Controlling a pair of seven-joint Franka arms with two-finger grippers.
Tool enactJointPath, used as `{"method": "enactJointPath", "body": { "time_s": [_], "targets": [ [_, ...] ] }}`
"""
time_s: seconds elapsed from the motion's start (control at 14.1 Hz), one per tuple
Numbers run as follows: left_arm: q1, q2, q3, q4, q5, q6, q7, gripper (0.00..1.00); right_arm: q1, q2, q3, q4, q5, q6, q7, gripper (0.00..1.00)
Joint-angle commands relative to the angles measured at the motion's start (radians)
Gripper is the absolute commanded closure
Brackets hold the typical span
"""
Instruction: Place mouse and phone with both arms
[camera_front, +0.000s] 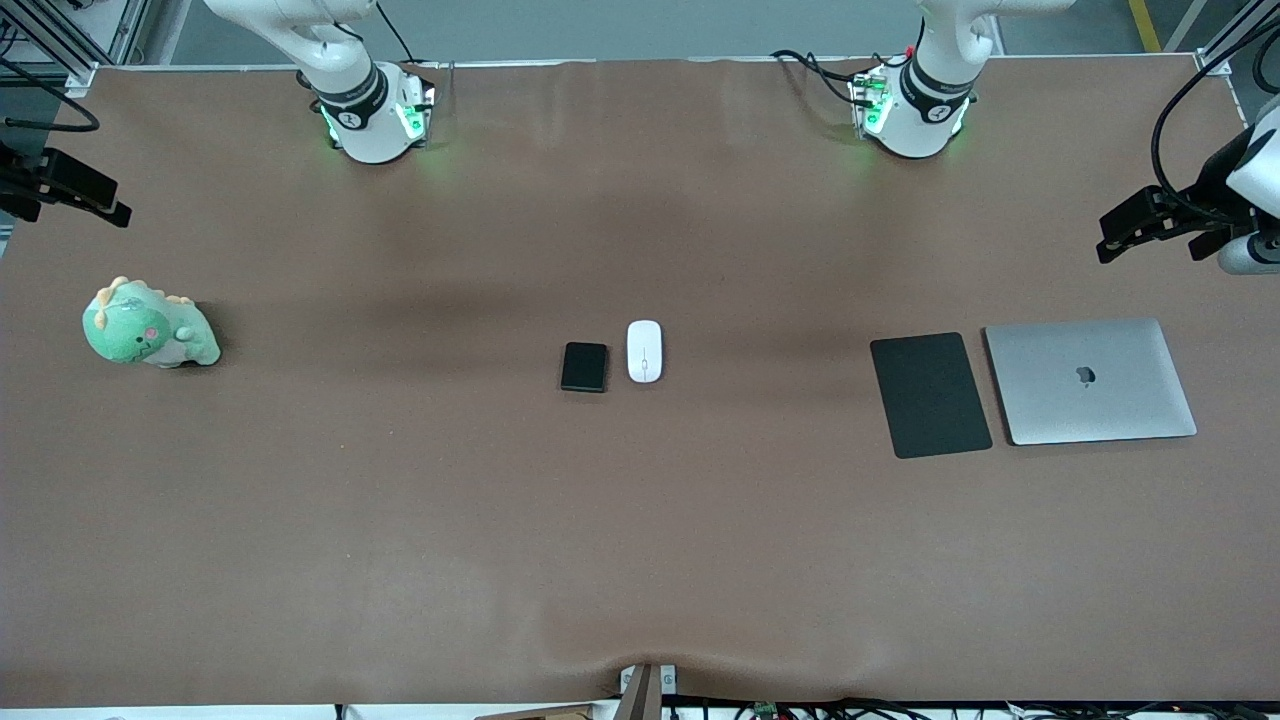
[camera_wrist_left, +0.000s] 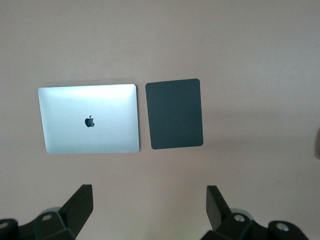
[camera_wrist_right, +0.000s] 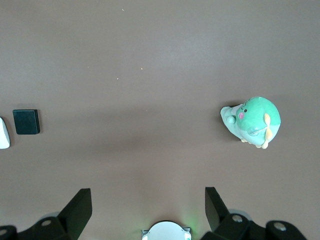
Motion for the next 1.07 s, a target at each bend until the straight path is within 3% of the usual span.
{"method": "enactJointPath", "body": {
  "time_s": [0.0,1.0],
  "targets": [
    [0.0,-0.009,0.0,0.002,-0.006,-0.002,0.009,0.0,-0.018,-0.024,0.015,-0.023,-0.017,0.002,-0.011,0.0],
    [0.0,-0.005,0.002,0.003,-0.007,-0.002,-0.006,0.0,-0.021,-0.018,0.015,-0.014,-0.012,0.002,-0.009,0.0]
  ]
}}
